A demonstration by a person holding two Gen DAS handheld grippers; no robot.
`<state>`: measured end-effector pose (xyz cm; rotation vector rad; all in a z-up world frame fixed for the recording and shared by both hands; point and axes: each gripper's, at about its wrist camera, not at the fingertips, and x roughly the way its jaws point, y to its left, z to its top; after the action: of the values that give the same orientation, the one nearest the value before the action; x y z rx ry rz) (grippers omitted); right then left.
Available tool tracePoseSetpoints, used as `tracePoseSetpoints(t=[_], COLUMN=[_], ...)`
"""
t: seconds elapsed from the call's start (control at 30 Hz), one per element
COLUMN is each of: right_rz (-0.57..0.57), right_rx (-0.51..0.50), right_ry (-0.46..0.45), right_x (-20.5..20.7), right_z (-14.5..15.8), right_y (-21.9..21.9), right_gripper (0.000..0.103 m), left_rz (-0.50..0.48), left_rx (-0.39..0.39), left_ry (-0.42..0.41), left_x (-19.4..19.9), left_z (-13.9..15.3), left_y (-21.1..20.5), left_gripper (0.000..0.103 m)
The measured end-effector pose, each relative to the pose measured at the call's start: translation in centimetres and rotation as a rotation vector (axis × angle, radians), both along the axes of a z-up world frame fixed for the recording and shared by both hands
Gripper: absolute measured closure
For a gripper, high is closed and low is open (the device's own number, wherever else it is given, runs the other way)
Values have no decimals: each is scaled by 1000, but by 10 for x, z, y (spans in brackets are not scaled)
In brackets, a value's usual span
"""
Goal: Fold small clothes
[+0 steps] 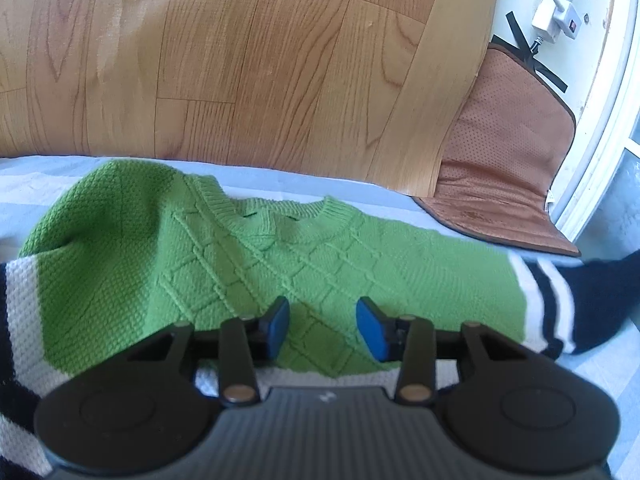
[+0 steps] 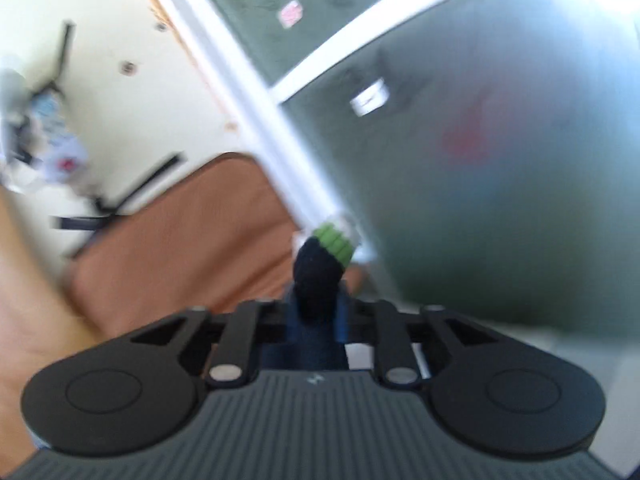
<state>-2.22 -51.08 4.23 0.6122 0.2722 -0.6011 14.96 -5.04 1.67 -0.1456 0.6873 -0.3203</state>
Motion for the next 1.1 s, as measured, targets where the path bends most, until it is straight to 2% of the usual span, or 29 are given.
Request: tracePoseSetpoints(t=[0.07,0.23,0.33,0.43,0.6,0.63,0.7,0.77,0.8,0.87,0.97,1.03,1.1], right_rz=[-13,76,125,146,107,99,96,99,127,246,491,649,805], right_rx=[116,408,513,462,372,348,329,304,257,140,-20,-68,-87], right_ry=[-24,-34,-27,-25,-15,-4,38,12,-5,-54,-84,-83,-57], right_x=[-17,-64,-89,-96,-57,-50,-31,-31,-29,-21,8,32,55], right_z=[-13,-57,-78,-79,-78,-77,-75,-70,-59,-31,8,20,21], right_y=[-17,-22,-15,-16,-13,-10,0,10,19,47,108,151,192], right_gripper=[62,62,62,62,60,63,95,94,94,94,94,94,94], left_rz=[-3,-8,-8,-7,-7,-6,-7,-10,-12,-20,-15,6,36], left_rx=[0,7,8,8,10,10,9,-9,-29,-77,-110,-146,-175], left_ry=[0,-4,-5,-5,-6,-6,-6,-11,-22,-62,-120,-148,-173], left_x=[0,-1,-1,-1,-2,-2,-2,-2,-4,-8,-14,-17,-20], left_z=[0,1,1,2,2,2,2,3,4,9,17,24,30], left_y=[1,-1,-1,-1,-1,-1,-1,1,4,11,19,28,38], left_gripper=[63,60,58,57,56,56,56,56,57,57,56,56,55])
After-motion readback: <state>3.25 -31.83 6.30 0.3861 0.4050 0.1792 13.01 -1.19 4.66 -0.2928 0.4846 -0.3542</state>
